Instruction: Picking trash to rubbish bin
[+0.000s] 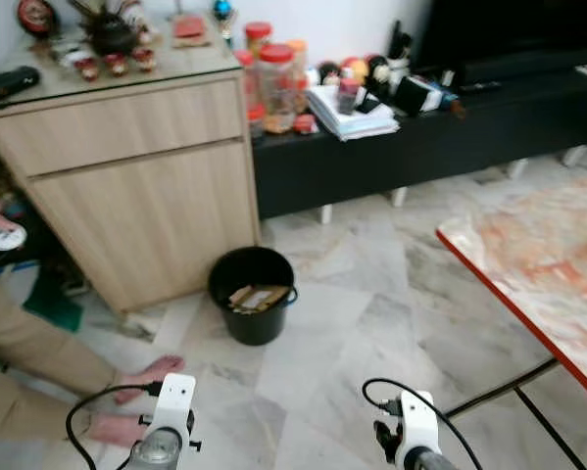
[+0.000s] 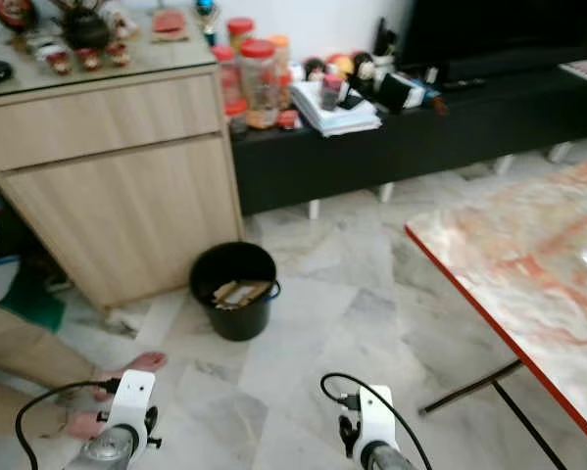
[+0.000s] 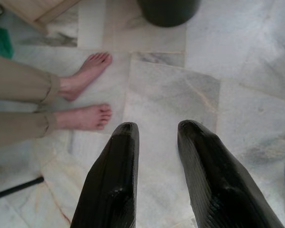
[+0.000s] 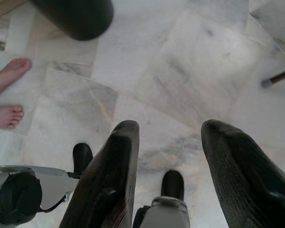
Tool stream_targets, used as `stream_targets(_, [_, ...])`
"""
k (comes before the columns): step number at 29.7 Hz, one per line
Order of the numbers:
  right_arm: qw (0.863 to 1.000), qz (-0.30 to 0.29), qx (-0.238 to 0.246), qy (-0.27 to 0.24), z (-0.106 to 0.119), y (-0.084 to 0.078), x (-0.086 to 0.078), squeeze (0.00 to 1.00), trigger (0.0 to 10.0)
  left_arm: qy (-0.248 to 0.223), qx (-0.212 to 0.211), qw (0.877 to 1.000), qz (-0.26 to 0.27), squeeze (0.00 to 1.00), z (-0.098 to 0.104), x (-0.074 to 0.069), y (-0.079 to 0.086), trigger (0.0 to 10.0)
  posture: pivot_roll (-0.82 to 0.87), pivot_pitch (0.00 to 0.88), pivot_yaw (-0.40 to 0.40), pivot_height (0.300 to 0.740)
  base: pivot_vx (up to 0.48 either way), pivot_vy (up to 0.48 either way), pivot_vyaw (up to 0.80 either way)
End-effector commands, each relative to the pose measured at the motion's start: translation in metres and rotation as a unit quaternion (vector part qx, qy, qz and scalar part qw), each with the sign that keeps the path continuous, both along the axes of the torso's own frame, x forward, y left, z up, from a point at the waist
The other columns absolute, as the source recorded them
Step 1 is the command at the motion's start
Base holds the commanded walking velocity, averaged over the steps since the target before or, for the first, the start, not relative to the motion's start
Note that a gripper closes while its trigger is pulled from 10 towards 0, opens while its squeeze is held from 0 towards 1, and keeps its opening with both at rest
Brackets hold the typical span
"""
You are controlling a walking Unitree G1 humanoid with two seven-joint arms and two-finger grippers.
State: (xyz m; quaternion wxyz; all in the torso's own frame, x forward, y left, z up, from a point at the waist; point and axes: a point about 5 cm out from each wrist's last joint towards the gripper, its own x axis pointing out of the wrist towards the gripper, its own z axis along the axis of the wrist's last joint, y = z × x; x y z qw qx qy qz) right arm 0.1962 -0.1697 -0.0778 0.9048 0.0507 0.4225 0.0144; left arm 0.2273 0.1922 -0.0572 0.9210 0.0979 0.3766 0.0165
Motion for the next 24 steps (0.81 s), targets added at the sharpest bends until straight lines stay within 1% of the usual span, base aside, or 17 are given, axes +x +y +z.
stream_targets(1, [1.0,0.003,-0.002,0.004,-0.0004,0.0003,-0.0004,0.0,10.0,0.005,-0.002,1.0,0.0,0.0,-0.0017,-0.0026,0.0001,10.0,0.03,0.03,0.005,0.74,0.0,0.0,-0.76])
stream_targets(9, [1.0,0.006,-0.006,0.005,-0.0006,-0.0007,-0.0009,0.0,10.0,0.005,0.001,1.0,-0.004,0.0,-0.0021,-0.0031,-0.0012,10.0,0.03,0.011,0.004,0.74,0.0,0.0,-0.76])
stream_targets(14, [1.0,0.009,-0.008,0.006,-0.0005,-0.0011,-0.0007,0.0,10.0,0.008,0.029,0.999,-0.013,0.0,-0.0018,-0.0026,0.0003,10.0,0.03,0.003,0.001,0.74,0.0,0.0,-0.76])
stream_targets(15, [1.0,0.009,-0.008,0.006,-0.0006,-0.0012,-0.0008,0.0,10.0,0.01,0.031,0.999,-0.013,0.0,-0.0019,-0.0027,0.0005,10.0,0.03,0.001,0.001,0.74,0.0,-0.304,-0.75])
stream_targets(18, [1.0,0.011,-0.01,0.007,-0.0005,-0.0018,-0.0006,0.0,10.0,0.012,0.026,1.0,-0.01,0.0,-0.0024,-0.0032,-0.0001,10.0,0.03,0.0,0.0,0.74,0.0,-0.311,-0.75])
stream_targets(19, [1.0,0.012,-0.011,0.006,-0.0003,-0.0019,-0.0003,0.0,10.0,0.012,0.022,1.0,-0.004,0.0,-0.0025,-0.0033,0.0,10.0,0.03,0.0,-0.001,0.74,0.0,0.0,-0.76])
stream_targets(24, [1.0,0.013,-0.012,0.007,-0.0003,-0.002,-0.0002,0.0,10.0,0.014,0.026,1.0,-0.01,0.0,-0.0029,-0.0037,-0.0002,10.0,0.03,0.0,-0.001,0.74,0.0,0.0,-0.75])
